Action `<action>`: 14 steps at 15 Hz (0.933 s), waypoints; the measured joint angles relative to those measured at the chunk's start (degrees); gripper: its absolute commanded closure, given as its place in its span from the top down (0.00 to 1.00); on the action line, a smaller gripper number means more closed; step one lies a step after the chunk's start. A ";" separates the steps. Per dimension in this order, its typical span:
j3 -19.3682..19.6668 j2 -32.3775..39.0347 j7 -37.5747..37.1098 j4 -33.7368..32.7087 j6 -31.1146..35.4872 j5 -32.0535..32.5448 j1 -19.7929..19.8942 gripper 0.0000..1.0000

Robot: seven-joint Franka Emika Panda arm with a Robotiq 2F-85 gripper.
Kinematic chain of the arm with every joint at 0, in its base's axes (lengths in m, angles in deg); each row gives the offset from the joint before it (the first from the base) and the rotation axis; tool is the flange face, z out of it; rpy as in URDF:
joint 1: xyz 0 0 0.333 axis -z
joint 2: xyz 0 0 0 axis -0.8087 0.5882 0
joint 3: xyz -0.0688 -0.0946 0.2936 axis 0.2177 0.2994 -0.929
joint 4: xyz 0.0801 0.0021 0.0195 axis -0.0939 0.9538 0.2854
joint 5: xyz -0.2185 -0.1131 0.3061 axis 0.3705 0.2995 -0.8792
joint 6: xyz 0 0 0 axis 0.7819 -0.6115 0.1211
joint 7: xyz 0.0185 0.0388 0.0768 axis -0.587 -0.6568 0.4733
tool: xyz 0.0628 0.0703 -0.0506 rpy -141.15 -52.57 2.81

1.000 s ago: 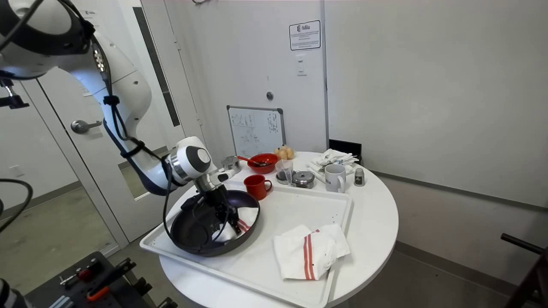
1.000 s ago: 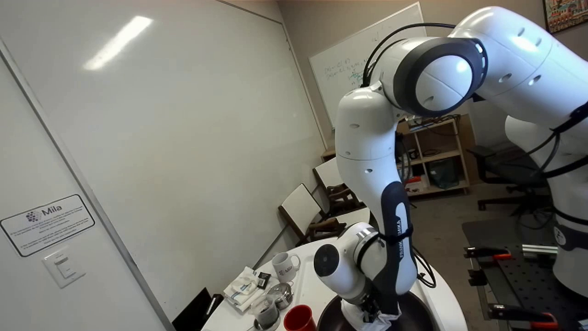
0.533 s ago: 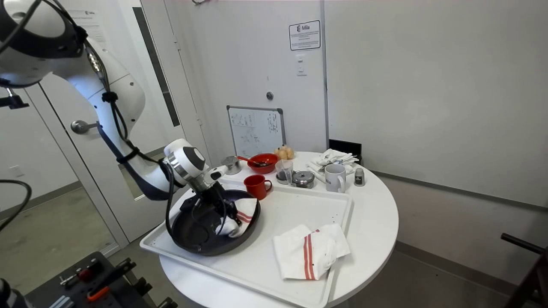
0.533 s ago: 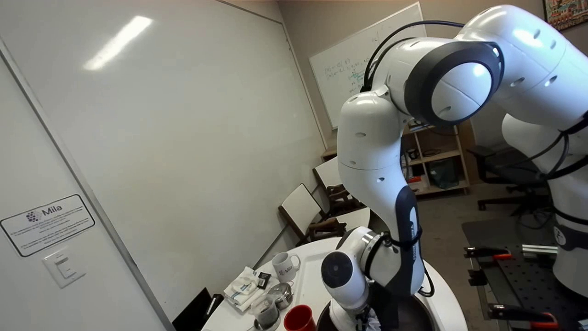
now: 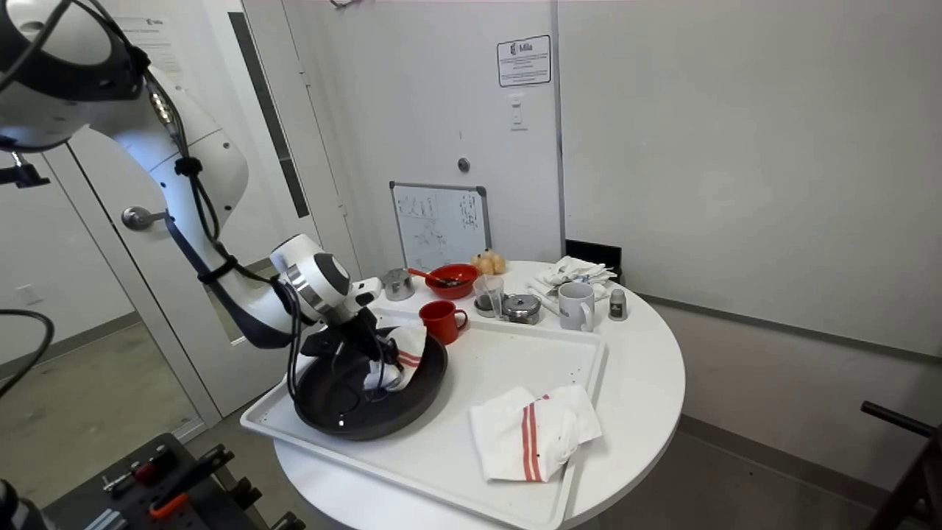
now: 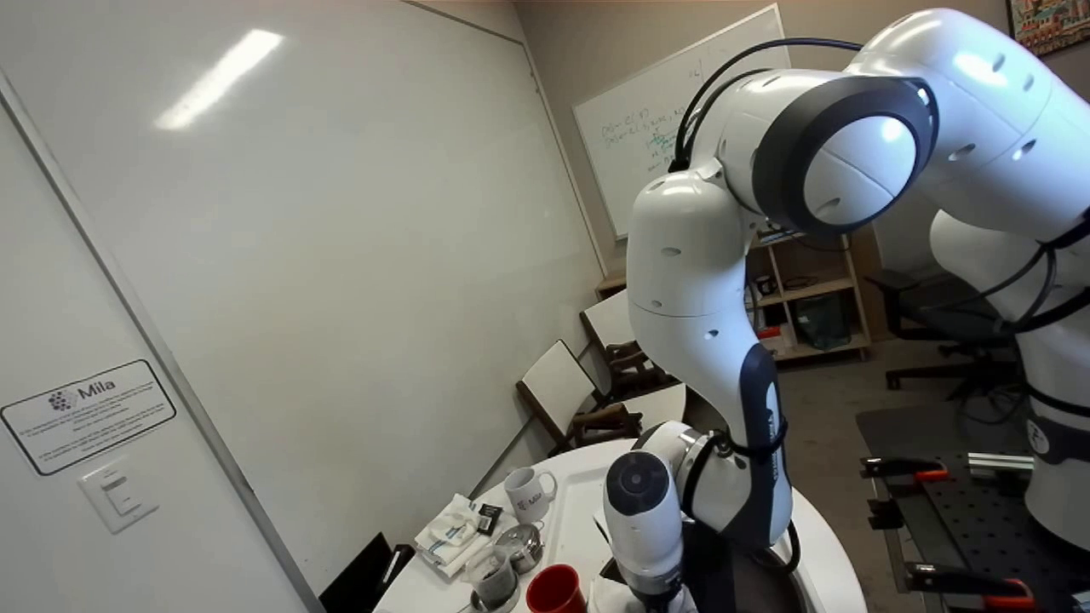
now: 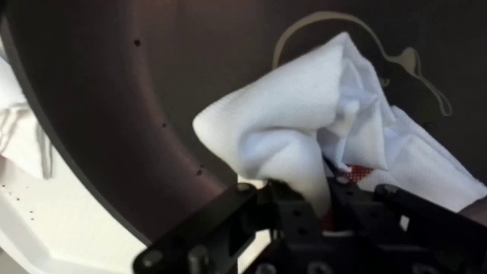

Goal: Pick up the white and red towel on the left and use it to wipe the black pan

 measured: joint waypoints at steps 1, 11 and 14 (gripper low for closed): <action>-0.40 -0.04 0.59 0.23 1.84 0.00 0.57 0.04; -28.52 -6.48 22.91 8.04 3.70 -1.93 29.64 0.04; -34.33 -8.31 34.38 11.22 -1.44 -14.68 34.99 0.04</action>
